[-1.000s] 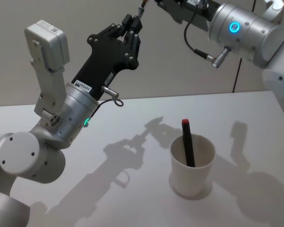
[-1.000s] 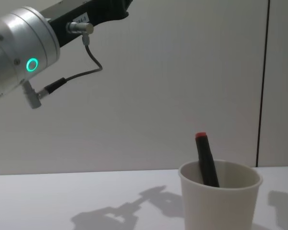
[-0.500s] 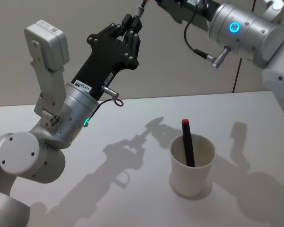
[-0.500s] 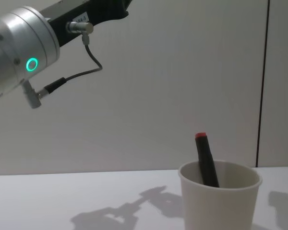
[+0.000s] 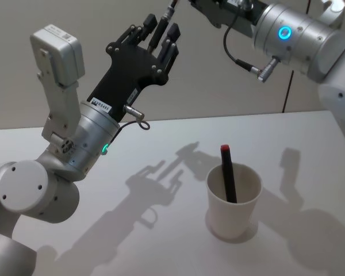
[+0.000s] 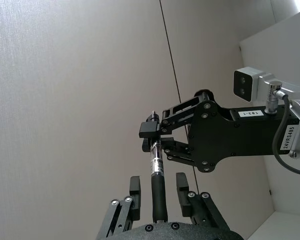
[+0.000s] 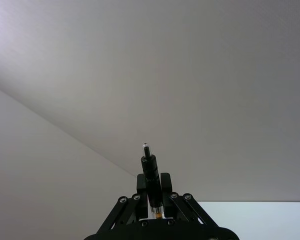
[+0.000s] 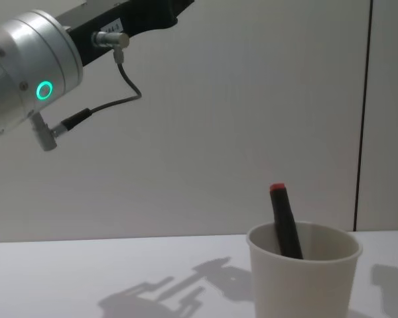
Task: Place the pen into the pen holder.
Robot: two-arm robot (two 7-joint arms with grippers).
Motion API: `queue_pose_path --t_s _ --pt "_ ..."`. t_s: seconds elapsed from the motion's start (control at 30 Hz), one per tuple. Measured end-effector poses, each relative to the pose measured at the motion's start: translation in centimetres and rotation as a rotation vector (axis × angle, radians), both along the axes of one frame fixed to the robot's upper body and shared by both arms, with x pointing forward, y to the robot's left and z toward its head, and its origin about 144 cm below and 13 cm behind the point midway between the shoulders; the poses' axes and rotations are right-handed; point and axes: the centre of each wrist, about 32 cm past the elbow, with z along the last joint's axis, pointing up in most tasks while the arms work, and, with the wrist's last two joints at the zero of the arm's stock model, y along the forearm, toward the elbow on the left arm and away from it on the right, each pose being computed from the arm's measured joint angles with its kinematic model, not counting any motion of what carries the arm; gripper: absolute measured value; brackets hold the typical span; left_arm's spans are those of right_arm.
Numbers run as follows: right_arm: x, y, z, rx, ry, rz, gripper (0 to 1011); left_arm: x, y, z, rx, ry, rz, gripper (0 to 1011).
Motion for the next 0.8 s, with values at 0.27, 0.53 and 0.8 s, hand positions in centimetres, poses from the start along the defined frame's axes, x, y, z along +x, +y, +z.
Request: queue_pose_path --t_s 0.27,0.53,0.8 --pt "0.0 0.0 0.0 0.0 0.0 0.0 148 0.0 0.0 0.0 0.0 -0.001 0.0 652" --pt "0.02 -0.07 0.06 0.001 -0.01 -0.006 148 0.0 0.0 0.01 -0.001 -0.001 0.0 876" --pt "0.14 -0.94 0.87 0.0 -0.08 -0.055 147 -0.01 0.0 0.01 -0.001 -0.002 0.0 1001"
